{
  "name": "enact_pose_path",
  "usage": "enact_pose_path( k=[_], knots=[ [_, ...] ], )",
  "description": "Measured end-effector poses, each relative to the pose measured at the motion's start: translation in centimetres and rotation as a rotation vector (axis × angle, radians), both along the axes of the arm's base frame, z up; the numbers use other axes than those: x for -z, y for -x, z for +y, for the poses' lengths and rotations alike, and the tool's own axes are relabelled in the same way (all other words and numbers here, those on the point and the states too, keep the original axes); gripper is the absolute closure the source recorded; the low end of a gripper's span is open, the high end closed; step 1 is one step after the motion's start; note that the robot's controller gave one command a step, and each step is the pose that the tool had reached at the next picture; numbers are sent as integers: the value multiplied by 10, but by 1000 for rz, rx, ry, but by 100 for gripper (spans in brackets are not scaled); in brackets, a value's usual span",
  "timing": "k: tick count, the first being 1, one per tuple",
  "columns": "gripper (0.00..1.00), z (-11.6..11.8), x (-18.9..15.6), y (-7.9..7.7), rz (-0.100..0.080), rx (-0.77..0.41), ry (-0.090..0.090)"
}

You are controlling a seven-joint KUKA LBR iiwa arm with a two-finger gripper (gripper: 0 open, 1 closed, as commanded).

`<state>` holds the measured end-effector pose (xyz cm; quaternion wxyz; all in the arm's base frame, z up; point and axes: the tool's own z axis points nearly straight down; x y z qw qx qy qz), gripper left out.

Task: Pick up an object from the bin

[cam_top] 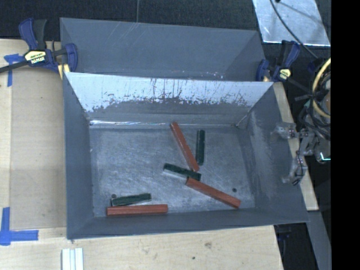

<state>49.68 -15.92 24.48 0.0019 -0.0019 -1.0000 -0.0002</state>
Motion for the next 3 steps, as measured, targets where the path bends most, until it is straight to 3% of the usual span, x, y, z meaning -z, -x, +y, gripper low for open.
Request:
enact_pose_path(
  k=[1,2,3],
  knots=[
    [0,68,178,-4,1,65,-1],
    [0,143,143,8,-5,80,-2],
    [0,185,145,14,-1,90,-1]
  ],
)
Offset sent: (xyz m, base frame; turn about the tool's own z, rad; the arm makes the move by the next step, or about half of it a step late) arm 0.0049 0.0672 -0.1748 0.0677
